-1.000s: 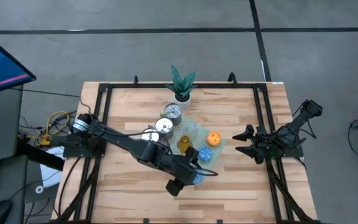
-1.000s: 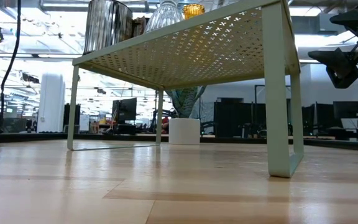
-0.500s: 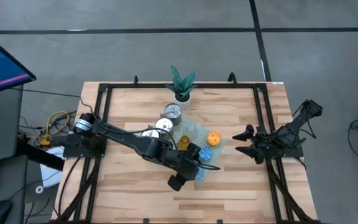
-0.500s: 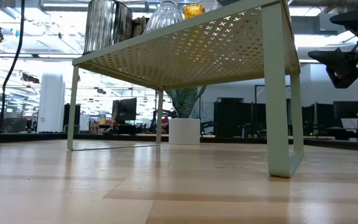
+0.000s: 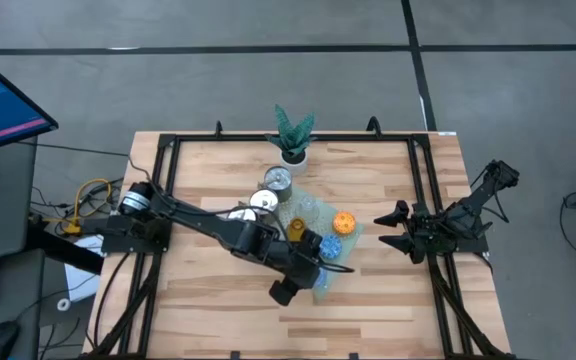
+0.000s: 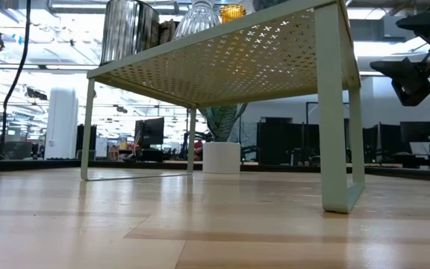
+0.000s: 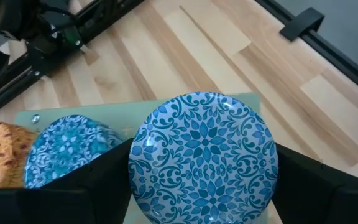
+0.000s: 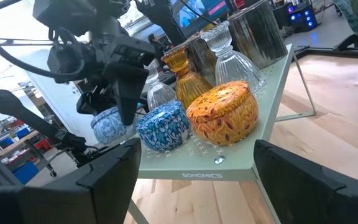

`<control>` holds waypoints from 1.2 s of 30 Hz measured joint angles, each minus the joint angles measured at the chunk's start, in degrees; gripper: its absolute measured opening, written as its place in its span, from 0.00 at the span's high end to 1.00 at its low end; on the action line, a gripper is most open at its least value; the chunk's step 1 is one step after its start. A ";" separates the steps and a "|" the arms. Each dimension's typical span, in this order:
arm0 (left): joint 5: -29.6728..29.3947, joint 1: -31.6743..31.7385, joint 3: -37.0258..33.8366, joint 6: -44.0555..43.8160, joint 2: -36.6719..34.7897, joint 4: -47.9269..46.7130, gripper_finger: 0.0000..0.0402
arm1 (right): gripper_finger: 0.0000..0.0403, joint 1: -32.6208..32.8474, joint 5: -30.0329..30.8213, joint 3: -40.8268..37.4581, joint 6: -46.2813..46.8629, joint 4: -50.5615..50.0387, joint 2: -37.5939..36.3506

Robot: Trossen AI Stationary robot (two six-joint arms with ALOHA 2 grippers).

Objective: Pick & Place candle stick holders
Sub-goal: Put the light blue scented candle on the shelf

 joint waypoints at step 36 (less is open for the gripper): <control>2.56 0.83 -0.24 0.20 0.55 0.44 0.24 | 0.25 -0.01 0.00 0.01 0.00 0.00 0.00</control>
